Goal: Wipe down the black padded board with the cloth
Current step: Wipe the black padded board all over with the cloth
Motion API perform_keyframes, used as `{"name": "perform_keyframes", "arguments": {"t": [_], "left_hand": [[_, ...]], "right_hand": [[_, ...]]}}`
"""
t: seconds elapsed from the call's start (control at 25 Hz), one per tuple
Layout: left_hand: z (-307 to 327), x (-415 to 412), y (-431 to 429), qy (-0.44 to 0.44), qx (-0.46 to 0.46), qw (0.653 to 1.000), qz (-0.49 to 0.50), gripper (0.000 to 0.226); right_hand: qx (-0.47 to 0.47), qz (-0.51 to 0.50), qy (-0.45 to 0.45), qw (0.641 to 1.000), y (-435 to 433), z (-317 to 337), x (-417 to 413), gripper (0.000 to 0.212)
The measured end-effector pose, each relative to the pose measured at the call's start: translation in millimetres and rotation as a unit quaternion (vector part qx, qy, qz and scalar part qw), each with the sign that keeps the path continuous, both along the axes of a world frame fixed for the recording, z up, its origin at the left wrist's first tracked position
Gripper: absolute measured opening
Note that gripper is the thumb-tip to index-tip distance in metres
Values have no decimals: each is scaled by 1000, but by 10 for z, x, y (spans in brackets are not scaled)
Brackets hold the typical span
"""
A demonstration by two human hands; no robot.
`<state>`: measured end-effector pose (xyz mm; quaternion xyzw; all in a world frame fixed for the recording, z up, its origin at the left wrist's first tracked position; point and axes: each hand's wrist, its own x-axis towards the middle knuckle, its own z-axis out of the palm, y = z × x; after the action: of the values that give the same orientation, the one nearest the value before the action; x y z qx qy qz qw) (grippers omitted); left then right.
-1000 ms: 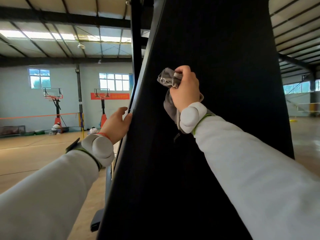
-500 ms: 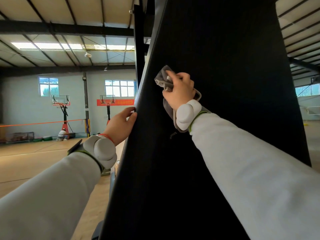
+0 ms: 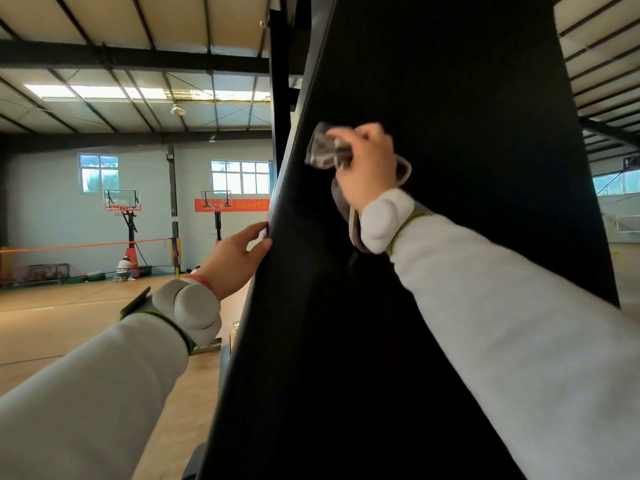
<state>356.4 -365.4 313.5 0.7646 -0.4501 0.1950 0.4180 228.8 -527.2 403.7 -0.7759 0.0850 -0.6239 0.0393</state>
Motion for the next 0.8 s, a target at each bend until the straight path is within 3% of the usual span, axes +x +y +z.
{"name": "perform_keyframes", "arguments": {"t": [0.16,0.36,0.52,0.68,0.8], "left_hand": [[-30,20,-43,19,4,1000,-20,45],[-35,66,-67,20,-39,998,-39,43],[-75,101,-51,28,-27,998,-46,46],[-82,172,-39,42,33,998,-42,49],[-81,228,-41,36,40,998,-33,49]], "right_hand": [[46,-27,38,998,29,130,190,55],[-38,11,42,998,81,-235,232,45],[-90,83,146,982,42,-364,99,39],[3,24,20,1000,-26,81,58,48],[45,-14,28,999,14,127,194,56]]}}
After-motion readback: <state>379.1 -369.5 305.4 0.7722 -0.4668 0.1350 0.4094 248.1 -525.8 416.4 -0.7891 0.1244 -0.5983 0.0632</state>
